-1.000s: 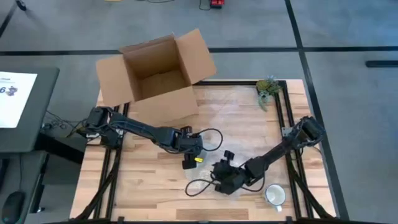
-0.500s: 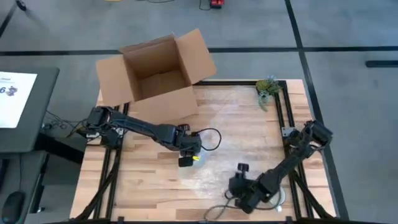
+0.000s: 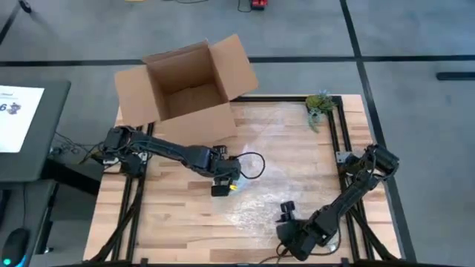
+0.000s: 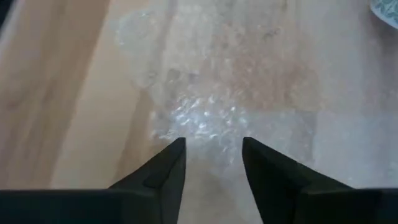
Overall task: Wrap mug
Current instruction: Wrap the green patterned mug with the bubble wrap
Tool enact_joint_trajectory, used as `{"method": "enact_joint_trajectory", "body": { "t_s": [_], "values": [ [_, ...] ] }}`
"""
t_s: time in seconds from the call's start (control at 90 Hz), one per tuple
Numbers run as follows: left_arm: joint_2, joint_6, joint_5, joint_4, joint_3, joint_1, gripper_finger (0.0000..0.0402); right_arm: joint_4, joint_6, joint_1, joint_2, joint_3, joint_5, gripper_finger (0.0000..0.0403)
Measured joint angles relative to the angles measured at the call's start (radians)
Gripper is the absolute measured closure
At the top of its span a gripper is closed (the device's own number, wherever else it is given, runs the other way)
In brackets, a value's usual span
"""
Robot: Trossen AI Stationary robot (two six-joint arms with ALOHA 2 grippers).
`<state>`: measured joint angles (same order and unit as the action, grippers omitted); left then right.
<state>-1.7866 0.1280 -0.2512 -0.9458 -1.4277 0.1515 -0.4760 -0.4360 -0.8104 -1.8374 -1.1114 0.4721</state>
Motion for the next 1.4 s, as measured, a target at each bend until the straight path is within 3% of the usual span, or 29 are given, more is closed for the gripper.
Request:
{"method": "enact_joint_trajectory", "body": {
  "t_s": [0.144,0.3,0.422,0.644,0.711,1.133,1.222,1.4],
  "values": [
    [0.001,0.000,0.000,-0.057,0.000,-0.014,0.0394,0.022,0.088,0.036,-0.017,0.000,-0.054,0.0206],
    [0.001,-0.001,0.001,-0.065,0.001,-0.020,0.0394,0.050,0.153,0.065,-0.053,0.005,-0.101,0.0217],
    [0.002,-0.015,0.000,-0.049,0.001,-0.021,0.0394,0.073,0.157,0.093,-0.066,0.002,-0.099,0.0258],
    [0.002,-0.015,0.001,-0.015,-0.001,-0.021,0.0395,0.113,0.157,0.125,-0.067,0.006,-0.062,0.0378],
    [0.002,-0.015,0.000,-0.008,-0.002,-0.020,0.0395,0.113,0.157,0.127,-0.066,0.002,-0.054,0.0395],
    [0.002,-0.017,-0.052,-0.062,-0.002,-0.020,0.0395,0.192,0.192,0.155,-0.065,-0.110,-0.091,0.0395],
    [0.002,-0.012,-0.057,-0.092,-0.003,-0.016,0.0395,0.212,0.248,0.168,-0.072,-0.110,-0.160,0.0370],
    [0.002,-0.014,-0.060,-0.146,-0.003,0.001,0.0395,0.178,0.262,0.184,-0.084,-0.109,-0.159,0.0287]
  ]
}}
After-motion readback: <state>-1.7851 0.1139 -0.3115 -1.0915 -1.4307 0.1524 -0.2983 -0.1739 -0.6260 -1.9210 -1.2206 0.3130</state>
